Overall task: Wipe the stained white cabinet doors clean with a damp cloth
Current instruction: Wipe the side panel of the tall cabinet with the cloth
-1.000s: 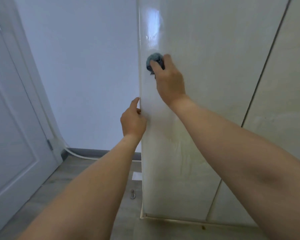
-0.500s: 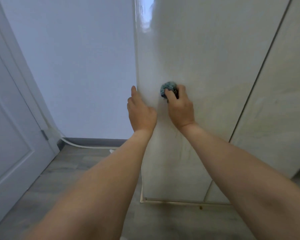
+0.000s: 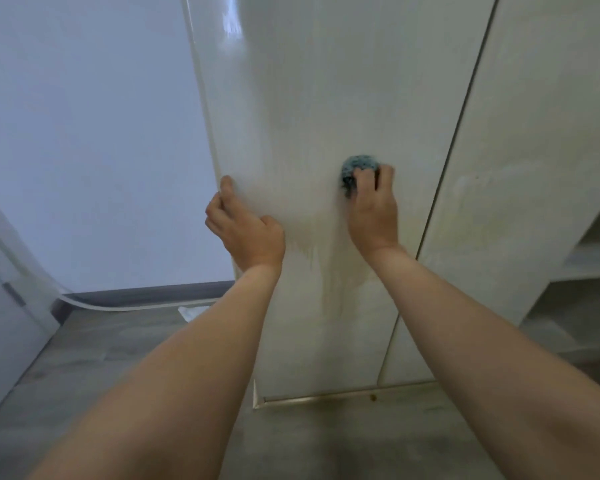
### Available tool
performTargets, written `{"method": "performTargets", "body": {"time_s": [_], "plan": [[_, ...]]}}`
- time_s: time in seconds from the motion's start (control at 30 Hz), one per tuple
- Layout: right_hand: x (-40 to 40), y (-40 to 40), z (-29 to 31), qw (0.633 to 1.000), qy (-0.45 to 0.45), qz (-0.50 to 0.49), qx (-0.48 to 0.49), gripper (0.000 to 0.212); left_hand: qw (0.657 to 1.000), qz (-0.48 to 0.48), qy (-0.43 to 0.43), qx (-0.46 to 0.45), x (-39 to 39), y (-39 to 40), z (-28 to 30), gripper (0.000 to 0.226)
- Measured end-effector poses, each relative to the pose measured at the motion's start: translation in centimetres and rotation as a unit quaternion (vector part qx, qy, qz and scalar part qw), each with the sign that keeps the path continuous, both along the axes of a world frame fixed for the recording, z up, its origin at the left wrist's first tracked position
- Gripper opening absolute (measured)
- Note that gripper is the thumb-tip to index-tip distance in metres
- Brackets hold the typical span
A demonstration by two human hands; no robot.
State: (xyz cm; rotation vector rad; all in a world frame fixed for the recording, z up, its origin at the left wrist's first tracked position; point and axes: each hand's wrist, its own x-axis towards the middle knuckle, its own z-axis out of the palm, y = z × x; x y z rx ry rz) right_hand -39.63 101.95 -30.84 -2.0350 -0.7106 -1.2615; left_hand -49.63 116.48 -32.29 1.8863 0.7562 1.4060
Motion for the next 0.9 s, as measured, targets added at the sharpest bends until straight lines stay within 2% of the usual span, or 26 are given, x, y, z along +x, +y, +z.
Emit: {"method": "performTargets", "body": {"time_s": [0.03,0.07,0.13,0.17,0.23,0.3,0.37,0.4,0.47,0.57,0.67,0.73,0.83,0.9], "plan": [[0.9,-1.1,-0.1,1.0,-0.008,-0.001,-0.009,0.025,1.0,0.002,-0.014,-0.005,0.0,0.4,-0.1,0.084],[1.9,-2.3,-0.2,0.999,0.01,-0.025,0.042,0.023,1.0,0.003,-0.022,0.0,-0.1,0.7,-0.2,0.082],[2.2,-3.1,-0.6,0.966,0.098,-0.098,0.216,0.022,1.0,0.004,-0.027,0.015,-0.3,1.0,-0.5,0.079],[1.2,-2.0,-1.0,0.953,0.123,-0.118,0.251,0.026,0.999,0.003,-0.032,0.02,-0.3,1.0,-0.7,0.078],[-1.9,2.0,-2.4,0.969,0.106,-0.104,0.197,0.025,0.999,-0.002,-0.046,0.017,-0.4,1.3,-0.8,0.073],[-4.9,6.3,-3.9,0.994,0.083,-0.027,0.068,0.015,0.999,-0.016,-0.048,0.013,-1.0,2.2,-1.0,0.067],[-6.2,8.4,-5.4,0.994,0.07,0.065,-0.06,0.013,0.998,-0.053,-0.035,0.018,-2.0,3.4,-1.7,0.062],[-6.2,8.7,-5.6,0.992,0.038,0.086,-0.089,0.02,0.997,-0.072,-0.027,0.02,-2.5,4.0,-2.2,0.062],[-5.6,9.1,-4.8,0.988,0.007,0.105,-0.111,0.03,0.996,-0.086,-0.004,0.013,-2.9,5.4,-3.4,0.061],[-6.3,10.7,-0.2,0.99,-0.024,0.111,-0.083,0.024,0.997,-0.074,0.016,-0.022,-2.9,6.3,-4.4,0.056],[-6.4,13.2,2.6,0.991,-0.072,0.091,-0.066,0.023,0.997,-0.063,0.0,-0.046,-3.1,6.1,-3.8,0.051],[-6.6,13.3,1.0,0.991,-0.04,0.106,-0.067,0.018,0.996,-0.062,-0.022,-0.062,-3.3,6.3,-3.6,0.048],[-7.3,11.8,-4.3,0.974,-0.013,0.152,-0.165,0.031,0.995,-0.064,-0.04,-0.061,-3.1,6.2,-3.6,0.049],[-7.4,11.2,-6.0,0.968,-0.012,0.171,-0.185,0.024,0.996,-0.068,-0.038,-0.038,-2.9,5.7,-4.1,0.049]]}}
